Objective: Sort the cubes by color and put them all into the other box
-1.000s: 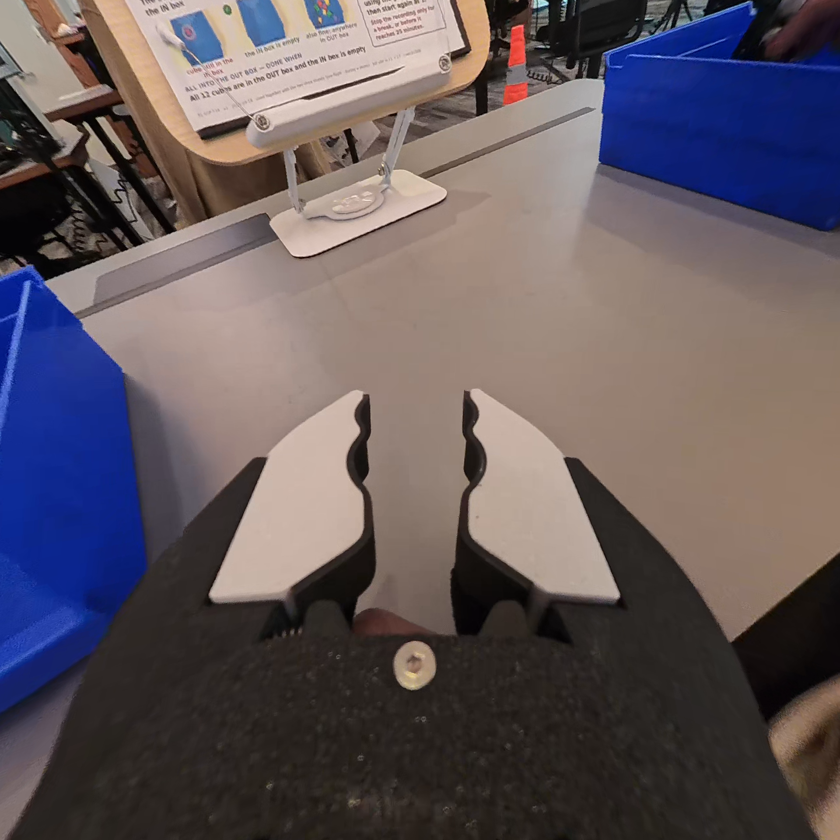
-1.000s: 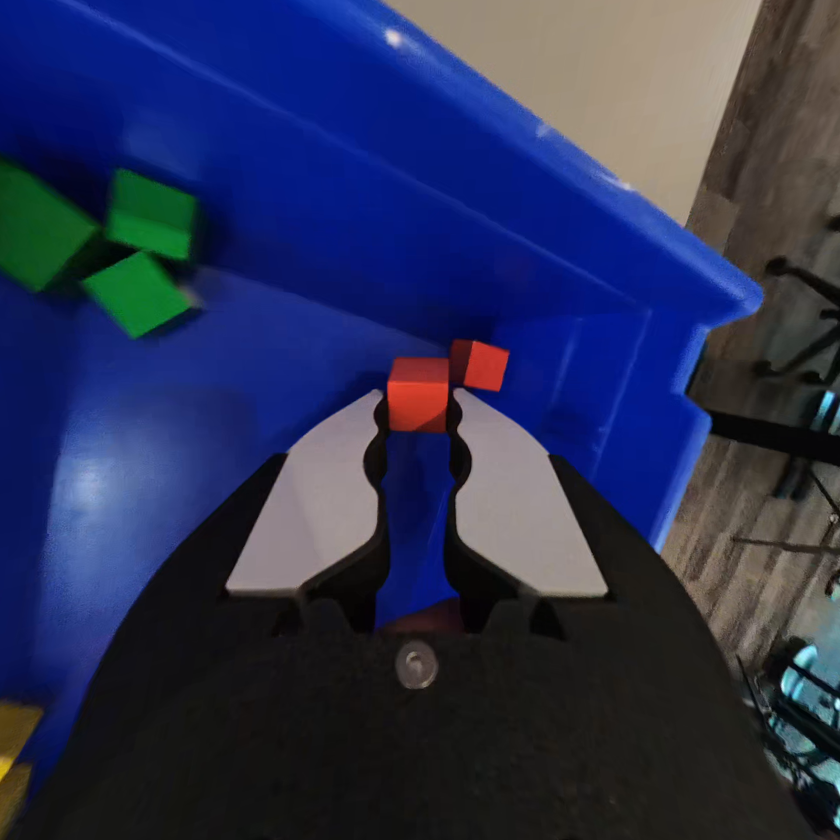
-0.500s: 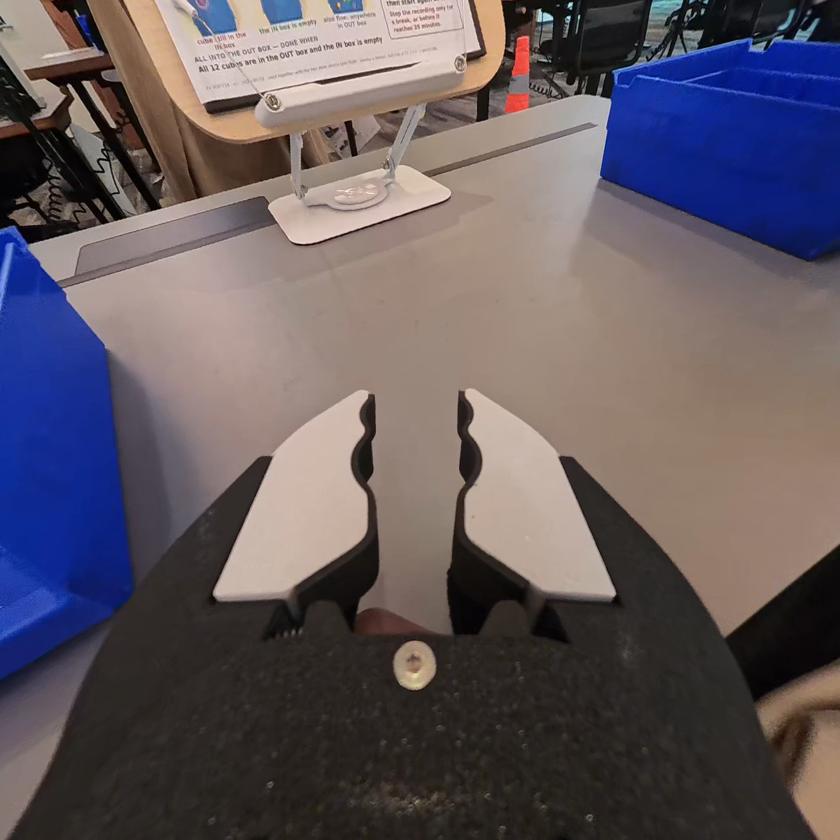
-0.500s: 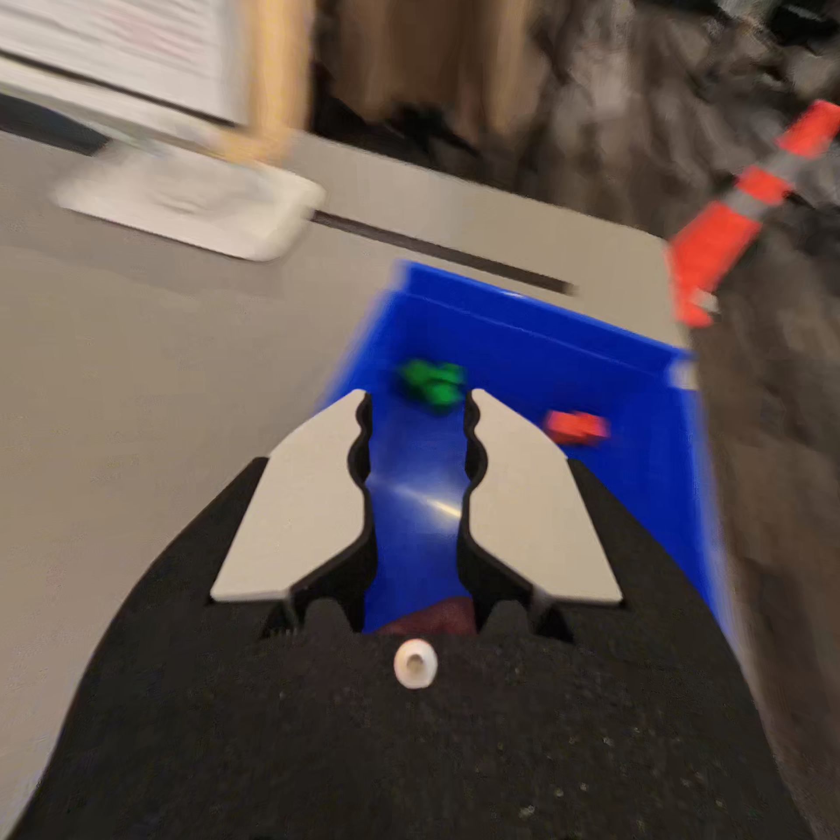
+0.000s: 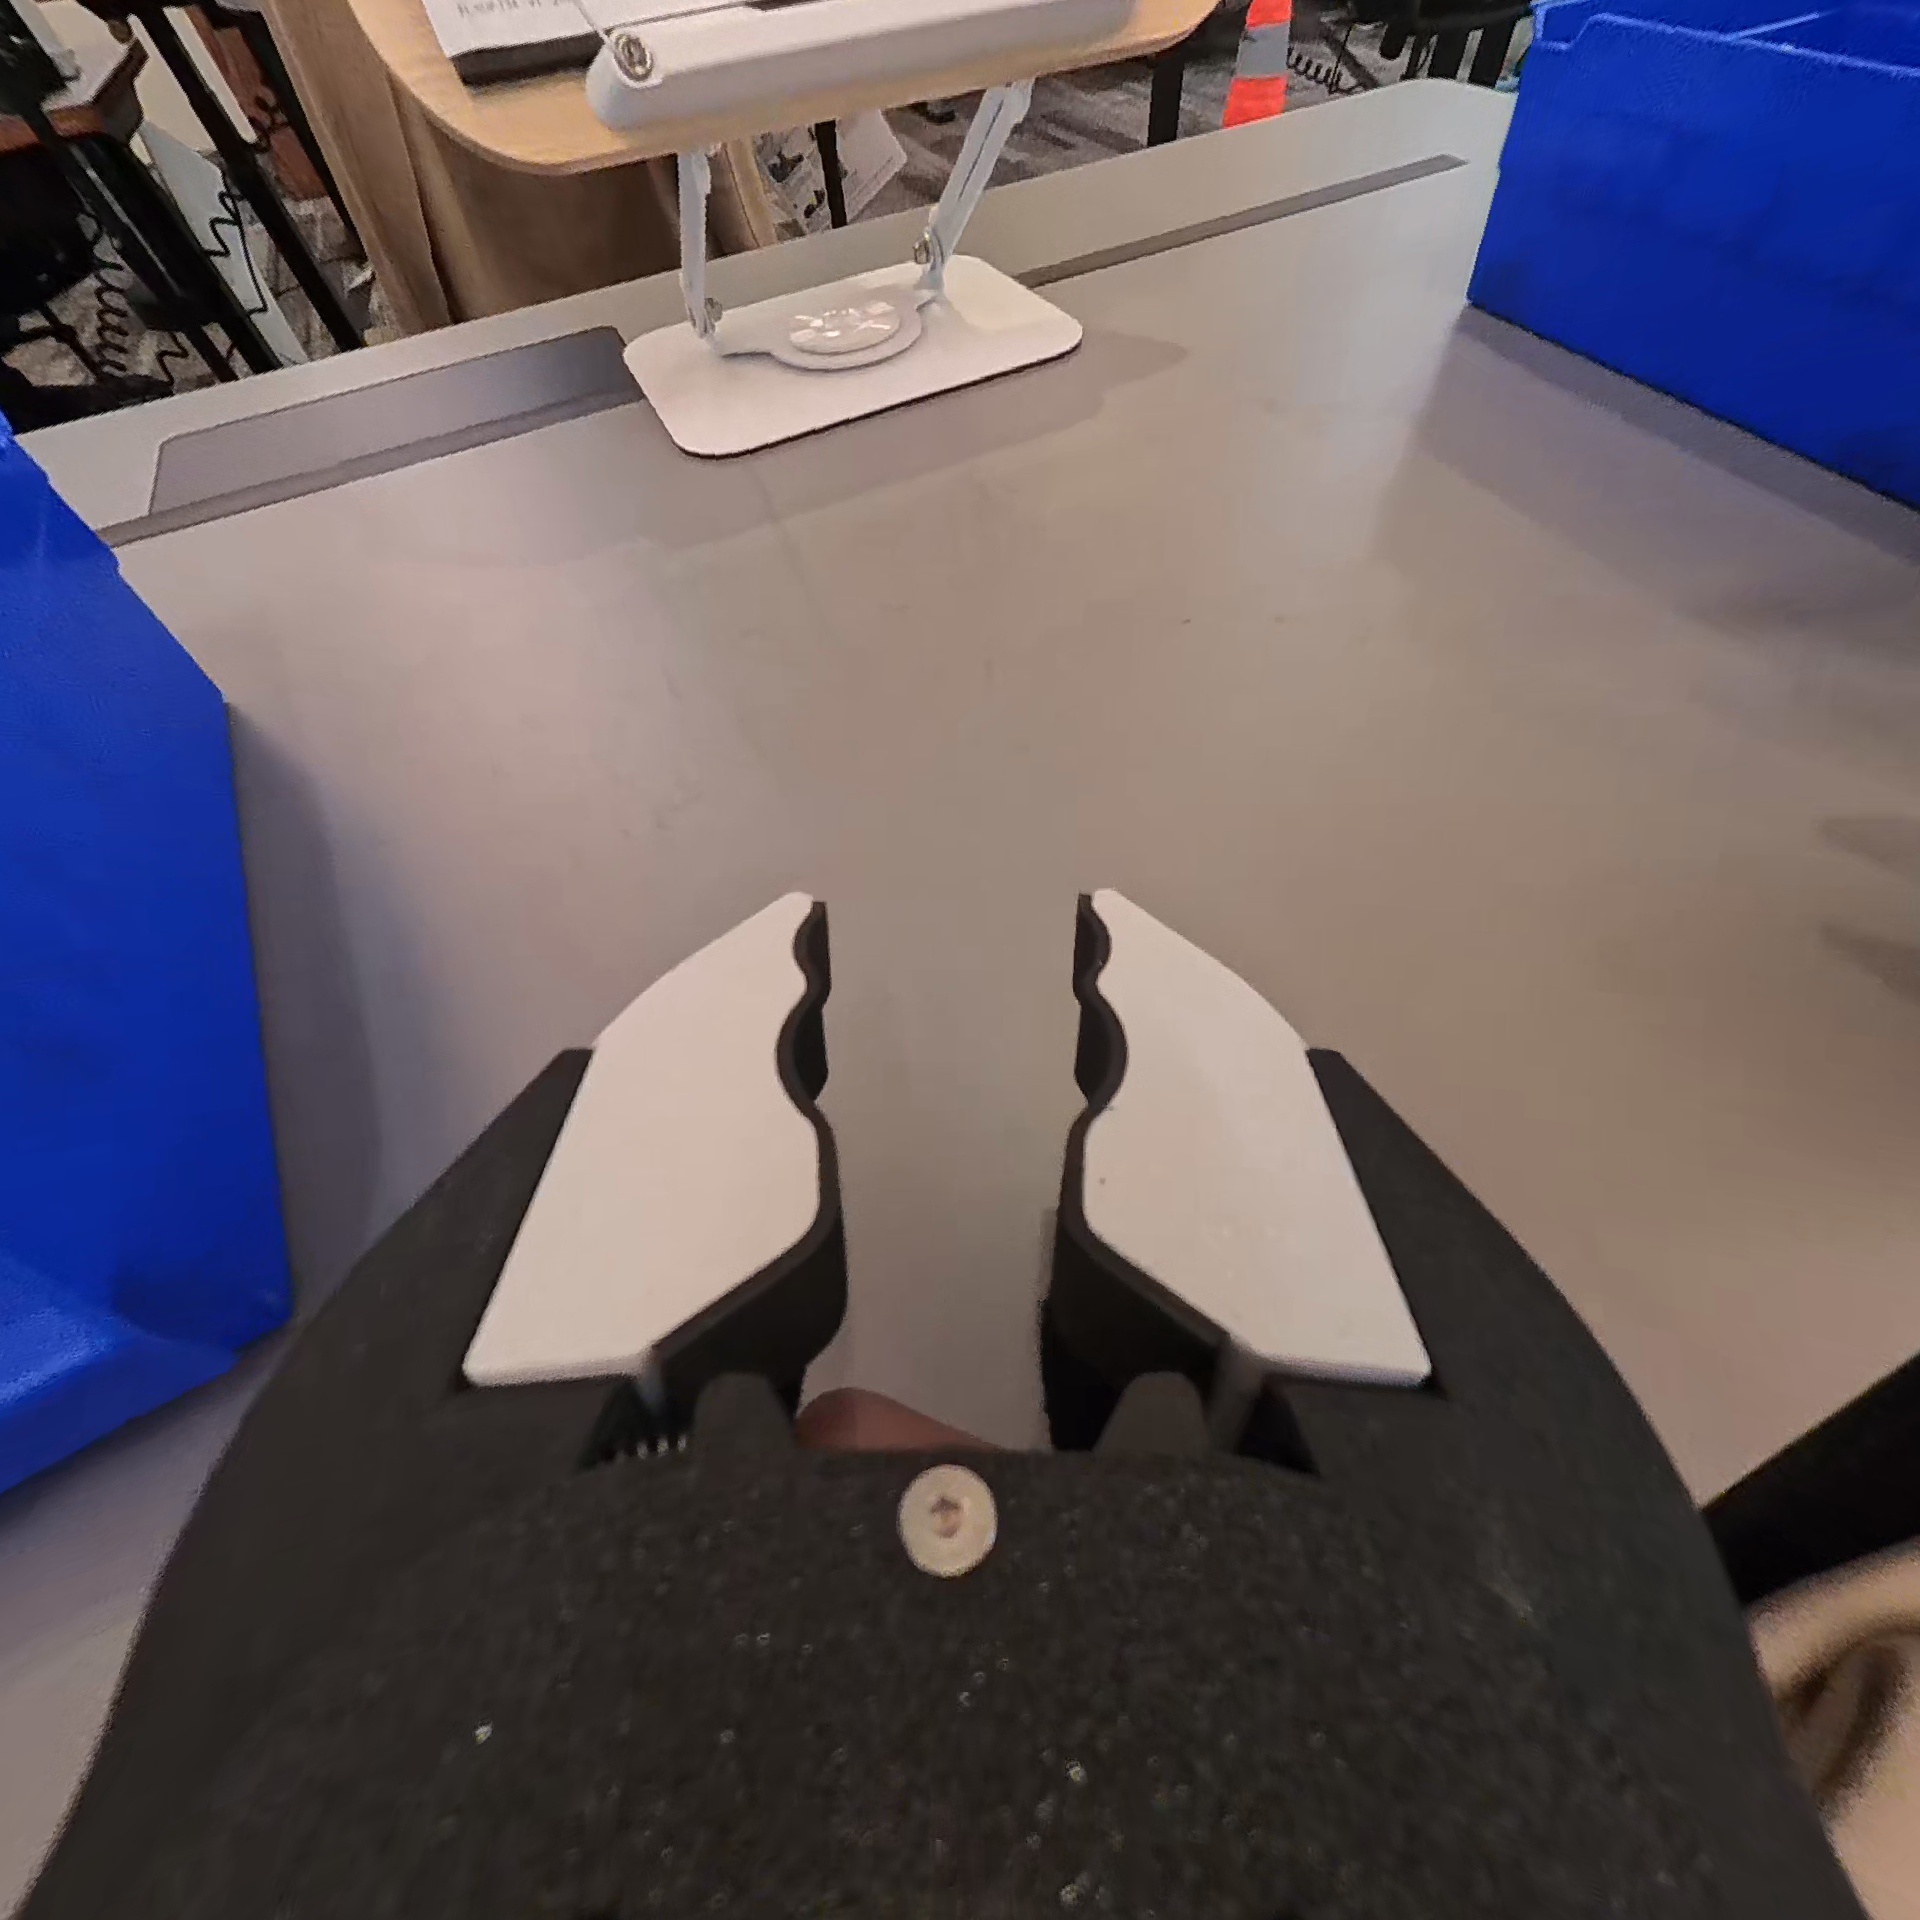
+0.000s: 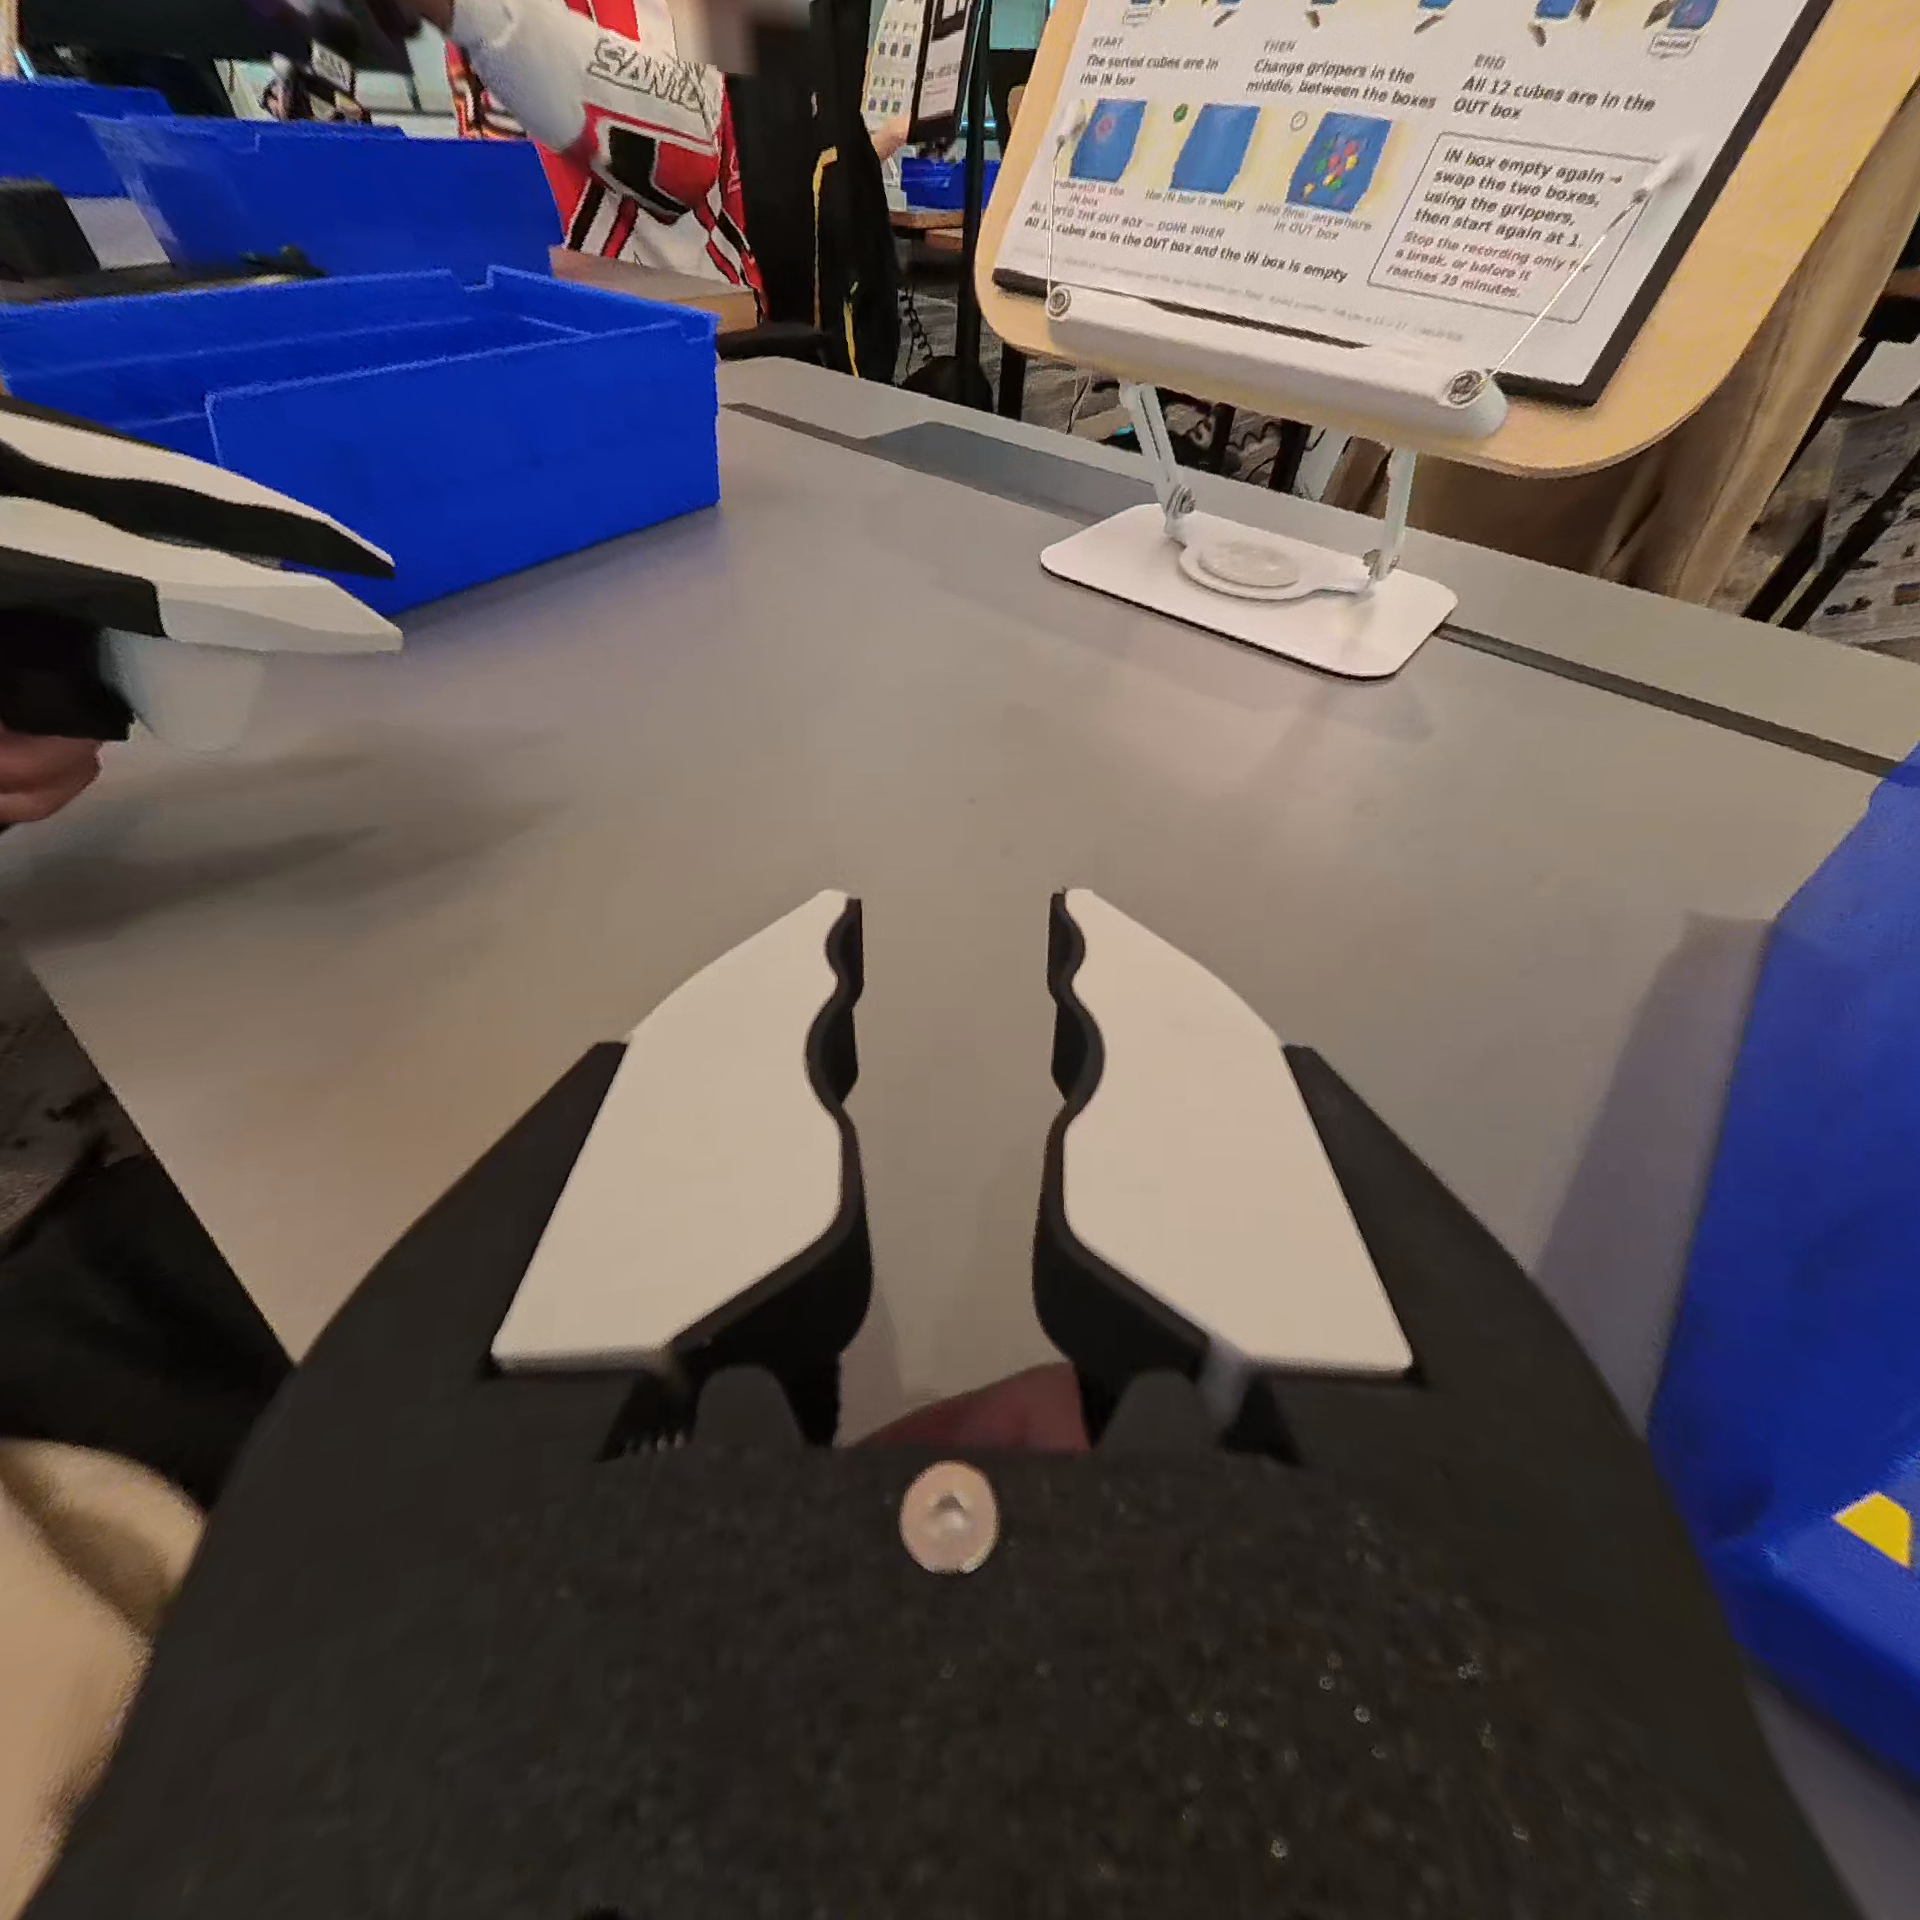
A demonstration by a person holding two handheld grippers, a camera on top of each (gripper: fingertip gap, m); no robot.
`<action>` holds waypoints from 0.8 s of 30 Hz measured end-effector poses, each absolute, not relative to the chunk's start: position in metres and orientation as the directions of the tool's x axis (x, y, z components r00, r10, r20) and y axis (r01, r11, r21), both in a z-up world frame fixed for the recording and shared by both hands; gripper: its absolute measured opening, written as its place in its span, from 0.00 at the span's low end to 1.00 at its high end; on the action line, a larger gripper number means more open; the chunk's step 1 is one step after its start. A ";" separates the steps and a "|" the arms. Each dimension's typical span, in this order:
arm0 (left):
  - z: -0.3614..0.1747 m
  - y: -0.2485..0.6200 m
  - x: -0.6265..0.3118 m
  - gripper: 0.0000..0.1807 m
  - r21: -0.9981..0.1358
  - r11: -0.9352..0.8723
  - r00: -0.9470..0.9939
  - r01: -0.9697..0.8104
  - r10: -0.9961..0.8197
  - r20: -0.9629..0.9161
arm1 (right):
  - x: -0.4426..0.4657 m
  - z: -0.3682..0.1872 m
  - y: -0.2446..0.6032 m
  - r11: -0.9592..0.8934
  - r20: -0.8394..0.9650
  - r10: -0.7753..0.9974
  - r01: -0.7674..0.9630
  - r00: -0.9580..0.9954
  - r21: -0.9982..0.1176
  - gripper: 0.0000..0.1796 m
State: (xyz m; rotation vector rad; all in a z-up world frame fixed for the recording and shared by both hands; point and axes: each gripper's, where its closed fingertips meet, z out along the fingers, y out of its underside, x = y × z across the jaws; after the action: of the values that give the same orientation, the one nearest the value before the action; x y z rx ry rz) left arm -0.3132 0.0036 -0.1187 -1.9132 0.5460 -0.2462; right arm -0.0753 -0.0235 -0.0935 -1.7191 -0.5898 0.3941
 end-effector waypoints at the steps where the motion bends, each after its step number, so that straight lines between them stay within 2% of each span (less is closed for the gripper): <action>1: -0.120 0.003 -0.314 0.25 -0.910 -0.329 0.875 -0.252 -0.480 -0.069 | -0.075 -0.097 -0.023 -0.154 0.069 0.579 0.192 0.812 -0.969 0.19; 5: -0.113 0.005 -0.323 0.25 -0.920 -0.330 0.895 -0.212 -0.443 -0.048 | -0.079 -0.104 -0.022 -0.168 0.075 0.597 0.216 0.799 -0.962 0.18; 9: -0.042 0.031 -0.395 0.19 -0.971 -0.210 0.984 -0.118 -0.155 -0.086 | -0.087 -0.107 -0.026 -0.186 0.057 0.622 0.217 0.781 -0.958 0.18; 13: -0.015 0.094 -0.469 0.28 -0.951 -0.307 0.998 0.028 0.061 0.010 | -0.090 -0.113 -0.026 -0.196 0.063 0.634 0.240 0.771 -0.951 0.18; 19: -0.089 0.205 -0.562 0.31 -0.776 -0.594 0.945 0.213 0.328 0.008 | -0.092 -0.123 -0.030 -0.268 -0.016 0.662 0.216 0.749 -0.939 0.18; 22: -0.134 0.222 -0.593 0.29 -0.647 -0.703 0.904 0.295 0.425 -0.050 | -0.086 -0.121 -0.031 -0.259 0.002 0.657 0.228 0.754 -0.939 0.18; 24: -0.157 0.227 -0.598 0.29 -0.574 -0.735 0.890 0.361 0.455 -0.022 | -0.082 -0.119 -0.031 -0.252 0.010 0.652 0.230 0.758 -0.940 0.18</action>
State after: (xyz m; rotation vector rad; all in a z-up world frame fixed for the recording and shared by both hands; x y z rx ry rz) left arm -0.5983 0.2275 -0.1572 -2.4756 -0.5868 0.2152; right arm -0.0815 -0.0309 -0.1186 -1.8228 -0.6833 0.4652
